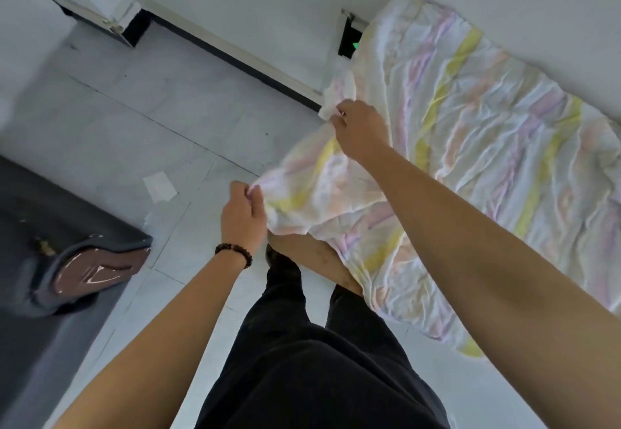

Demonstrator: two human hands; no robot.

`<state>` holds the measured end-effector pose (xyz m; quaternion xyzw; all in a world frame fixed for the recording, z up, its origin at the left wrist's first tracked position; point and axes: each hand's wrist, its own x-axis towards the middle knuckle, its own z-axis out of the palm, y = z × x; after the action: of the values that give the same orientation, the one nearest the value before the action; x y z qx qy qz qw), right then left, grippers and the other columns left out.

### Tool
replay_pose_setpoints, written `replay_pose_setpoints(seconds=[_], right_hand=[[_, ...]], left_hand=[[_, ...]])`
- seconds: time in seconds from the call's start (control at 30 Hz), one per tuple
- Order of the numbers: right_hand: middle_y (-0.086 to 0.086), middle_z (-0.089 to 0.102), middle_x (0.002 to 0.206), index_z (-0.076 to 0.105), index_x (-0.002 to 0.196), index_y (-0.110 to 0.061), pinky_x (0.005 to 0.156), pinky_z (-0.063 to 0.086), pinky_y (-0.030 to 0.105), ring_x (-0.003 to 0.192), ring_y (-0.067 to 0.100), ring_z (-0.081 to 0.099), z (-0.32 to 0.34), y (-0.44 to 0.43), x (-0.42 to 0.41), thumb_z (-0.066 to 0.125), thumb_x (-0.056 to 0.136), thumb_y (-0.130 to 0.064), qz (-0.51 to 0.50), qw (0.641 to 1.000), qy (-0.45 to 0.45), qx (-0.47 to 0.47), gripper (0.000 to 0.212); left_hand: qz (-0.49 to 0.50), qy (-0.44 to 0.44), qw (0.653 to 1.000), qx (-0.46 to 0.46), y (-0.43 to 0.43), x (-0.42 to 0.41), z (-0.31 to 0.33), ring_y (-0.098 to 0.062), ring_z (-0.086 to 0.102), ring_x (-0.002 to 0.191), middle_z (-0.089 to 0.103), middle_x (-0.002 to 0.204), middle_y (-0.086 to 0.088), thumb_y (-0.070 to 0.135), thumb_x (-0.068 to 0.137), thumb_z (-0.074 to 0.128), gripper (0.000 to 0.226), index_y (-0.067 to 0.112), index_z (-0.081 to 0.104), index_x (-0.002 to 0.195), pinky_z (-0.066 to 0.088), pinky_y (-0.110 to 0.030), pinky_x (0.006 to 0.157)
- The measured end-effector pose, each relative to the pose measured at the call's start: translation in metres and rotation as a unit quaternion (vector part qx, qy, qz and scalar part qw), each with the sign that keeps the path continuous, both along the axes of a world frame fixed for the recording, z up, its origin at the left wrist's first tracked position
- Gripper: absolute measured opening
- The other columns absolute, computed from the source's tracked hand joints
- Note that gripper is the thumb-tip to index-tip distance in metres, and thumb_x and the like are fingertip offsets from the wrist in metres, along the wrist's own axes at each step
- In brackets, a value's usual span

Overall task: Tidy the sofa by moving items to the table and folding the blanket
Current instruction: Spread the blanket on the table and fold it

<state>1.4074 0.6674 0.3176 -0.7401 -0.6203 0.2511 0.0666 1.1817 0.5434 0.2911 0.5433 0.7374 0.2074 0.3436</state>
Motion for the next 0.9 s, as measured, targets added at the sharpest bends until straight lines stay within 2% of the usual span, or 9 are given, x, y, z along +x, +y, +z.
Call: replay_pose_setpoints(seconds=[0.07, 0.13, 0.2, 0.3, 0.4, 0.5, 0.6, 0.7, 0.9], right_hand=[[0.005, 0.061, 0.102, 0.06, 0.111, -0.008, 0.072, 0.042, 0.023, 0.085, 0.017, 0.054, 0.016, 0.017, -0.03, 0.046, 0.104, -0.026, -0.038, 0.991, 0.108, 0.073, 0.024], [0.002, 0.064, 0.107, 0.061, 0.117, -0.011, 0.071, 0.04, 0.014, 0.083, 0.012, 0.054, 0.026, 0.031, -0.06, 0.046, 0.104, -0.025, -0.043, 0.974, 0.186, 0.121, 0.025], [0.002, 0.061, 0.126, 0.054, 0.134, -0.013, 0.084, 0.045, 0.016, 0.098, 0.013, 0.058, 0.024, 0.04, -0.082, 0.044, 0.104, -0.022, 0.004, 0.972, 0.213, 0.096, 0.033], [0.01, 0.015, 0.163, 0.02, 0.157, -0.018, 0.112, 0.036, 0.033, 0.142, 0.024, 0.037, 0.003, 0.029, -0.092, 0.043, 0.106, -0.019, 0.09, 0.981, 0.164, -0.043, 0.056], [0.012, -0.004, 0.166, 0.012, 0.158, -0.02, 0.118, 0.026, 0.046, 0.152, 0.031, 0.012, -0.023, -0.012, -0.077, 0.046, 0.104, -0.029, 0.098, 0.988, 0.11, -0.048, 0.064], [0.018, -0.004, 0.165, 0.014, 0.159, -0.02, 0.122, 0.01, 0.054, 0.152, 0.036, 0.0, -0.046, -0.073, -0.048, 0.044, 0.102, -0.045, 0.09, 0.996, 0.011, 0.019, 0.068], [0.02, -0.009, 0.164, 0.007, 0.159, -0.02, 0.121, 0.002, 0.055, 0.151, 0.038, -0.007, -0.058, -0.127, -0.011, 0.041, 0.101, -0.054, -0.006, 0.998, -0.063, 0.02, 0.076], [0.018, -0.018, 0.163, -0.005, 0.158, -0.025, 0.122, -0.001, 0.056, 0.151, 0.037, -0.015, -0.067, -0.168, 0.028, 0.032, 0.096, -0.068, -0.056, 0.992, -0.098, -0.063, 0.084], [0.017, -0.012, 0.164, 0.002, 0.159, -0.026, 0.122, 0.002, 0.054, 0.151, 0.037, -0.011, -0.071, -0.216, 0.06, 0.027, 0.092, -0.076, 0.057, 0.99, -0.114, -0.063, 0.088]], left_hand=[[0.118, -0.023, 0.992, 0.034, 0.012, -0.024, 0.007, -0.029, 0.053, 0.058, 0.046, 0.065, -0.001, 0.031, 0.103, 0.041, 0.024, 0.009, 0.036, 0.094, 0.043, -0.034, 0.052], [0.167, 0.018, 0.983, 0.073, 0.023, -0.049, 0.015, -0.019, 0.044, 0.051, 0.04, 0.061, 0.002, 0.027, 0.104, 0.04, 0.02, 0.01, 0.033, 0.095, 0.03, -0.016, 0.043], [0.192, 0.064, 0.977, 0.071, 0.033, -0.074, 0.015, -0.023, 0.043, 0.054, 0.042, 0.065, -0.003, 0.022, 0.103, 0.04, 0.016, 0.008, 0.035, 0.098, 0.025, -0.024, 0.044], [0.198, 0.111, 0.973, -0.04, 0.037, -0.105, -0.004, -0.036, 0.056, 0.096, 0.053, 0.114, -0.019, 0.017, 0.099, 0.048, 0.029, 0.002, 0.042, 0.123, 0.041, -0.031, 0.073], [0.139, 0.153, 0.964, -0.167, 0.029, -0.103, -0.016, -0.037, 0.023, 0.141, 0.016, 0.156, -0.022, 0.033, 0.097, 0.053, 0.067, 0.011, 0.021, 0.152, 0.03, -0.047, 0.11], [0.016, 0.122, 0.98, -0.158, 0.017, -0.068, -0.025, -0.033, 0.002, 0.149, -0.004, 0.163, -0.014, 0.049, 0.099, 0.041, 0.07, 0.023, 0.01, 0.156, 0.018, -0.05, 0.116], [-0.084, 0.065, 0.983, -0.149, 0.011, -0.016, -0.032, -0.029, -0.005, 0.15, -0.013, 0.163, -0.007, 0.054, 0.099, 0.036, 0.07, 0.032, 0.001, 0.156, 0.015, -0.051, 0.117], [-0.171, 0.054, 0.973, -0.147, 0.011, 0.032, -0.038, -0.029, -0.002, 0.15, -0.016, 0.163, -0.003, 0.059, 0.097, 0.034, 0.072, 0.038, -0.006, 0.154, 0.019, -0.051, 0.117], [-0.245, 0.142, 0.951, -0.124, -0.012, 0.044, -0.04, -0.037, 0.034, 0.137, -0.003, 0.164, -0.008, 0.067, 0.094, 0.03, 0.079, 0.038, -0.013, 0.152, 0.041, -0.048, 0.102]])
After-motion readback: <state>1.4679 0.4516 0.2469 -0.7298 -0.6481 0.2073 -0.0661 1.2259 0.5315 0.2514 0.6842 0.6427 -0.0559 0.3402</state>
